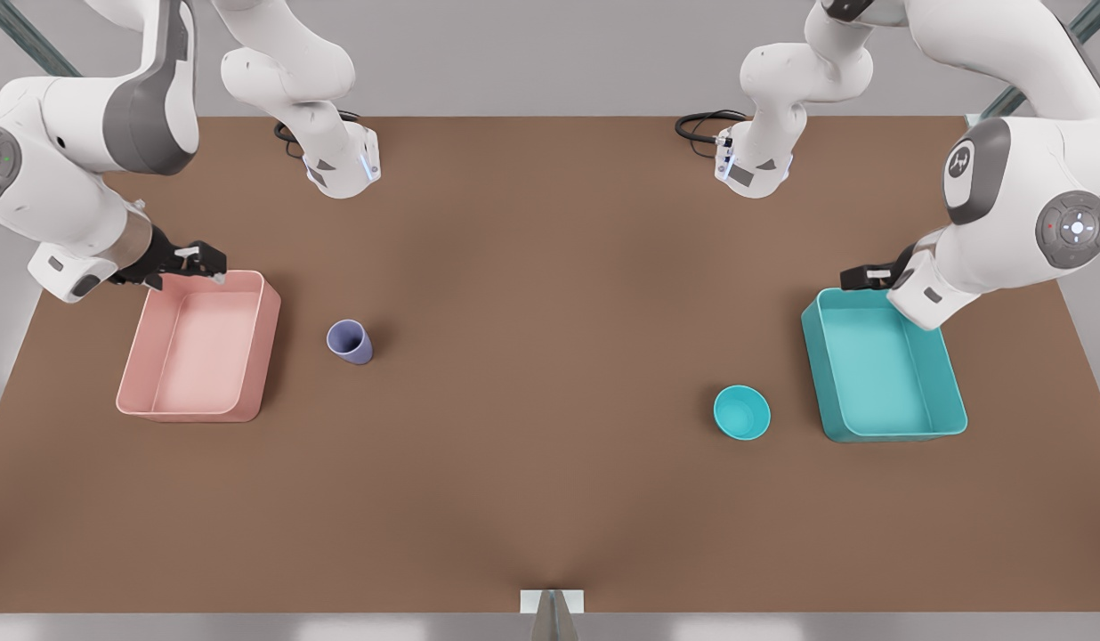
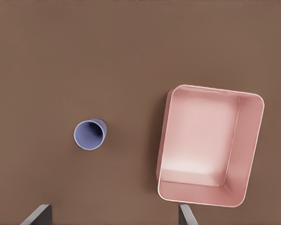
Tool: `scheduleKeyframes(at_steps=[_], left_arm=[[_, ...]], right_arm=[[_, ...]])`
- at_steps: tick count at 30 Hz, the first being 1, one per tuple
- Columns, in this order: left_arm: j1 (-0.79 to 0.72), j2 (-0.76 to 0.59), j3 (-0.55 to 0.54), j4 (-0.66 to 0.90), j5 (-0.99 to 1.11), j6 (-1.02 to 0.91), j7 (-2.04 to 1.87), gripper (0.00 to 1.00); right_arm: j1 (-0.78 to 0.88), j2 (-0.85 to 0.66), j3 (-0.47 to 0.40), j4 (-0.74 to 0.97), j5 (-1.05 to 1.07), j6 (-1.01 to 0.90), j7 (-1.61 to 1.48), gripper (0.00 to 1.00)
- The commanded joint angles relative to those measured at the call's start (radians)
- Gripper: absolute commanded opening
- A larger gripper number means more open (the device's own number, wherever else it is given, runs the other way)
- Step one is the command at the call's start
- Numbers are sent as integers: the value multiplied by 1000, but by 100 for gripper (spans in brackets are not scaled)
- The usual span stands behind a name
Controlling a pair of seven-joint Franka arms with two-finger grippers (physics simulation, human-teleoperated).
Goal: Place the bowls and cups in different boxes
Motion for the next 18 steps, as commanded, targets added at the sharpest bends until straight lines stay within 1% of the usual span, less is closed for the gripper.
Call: scheduleKeyframes(at_steps=[1, 3, 5, 6, 7, 8, 9, 10, 12, 13, 14, 16, 18], left_arm=[[0, -1, 0, 0, 0, 14, -20, 100], [0, 1, 0, 0, 0, 16, -20, 100], [-28, 5, 4, -10, 4, 22, -21, 100], [-158, 67, 14, -11, 72, 65, -41, 100], [-236, 133, 35, -5, 116, 111, -41, 100], [-311, 215, 60, 3, 122, 183, -44, 100], [-339, 294, 73, 16, 119, 319, -118, 100], [-339, 346, 75, 15, 119, 427, -116, 100], [-341, 458, 67, 15, 125, 578, -118, 100], [-339, 478, 67, 7, 148, 646, -115, 100], [-339, 501, 67, -17, 163, 674, -118, 100], [-347, 499, 66, -102, 158, 833, -121, 100], [-347, 501, 67, -137, 162, 849, -112, 100]], right_arm=[[-5, -1, -1, 2, 2, 23, -33, 100], [-3, 11, 2, 2, -2, 24, -35, 100], [19, 76, 2, 4, 2, 68, -36, 100], [47, 117, 2, 4, 0, 127, -36, 100], [70, 154, 2, 4, 2, 173, -36, 100], [92, 185, 2, 4, 8, 207, -35, 100], [118, 218, 2, -4, 8, 240, -35, 100], [125, 232, 2, -21, 6, 277, -35, 100], [122, 240, 0, -84, 9, 381, -33, 100], [115, 232, 0, -125, 9, 431, -33, 100], [113, 231, 0, -154, 12, 461, -33, 100], [113, 179, -1, -273, 14, 559, -33, 100], [112, 137, -4, -375, 14, 650, -33, 100]])
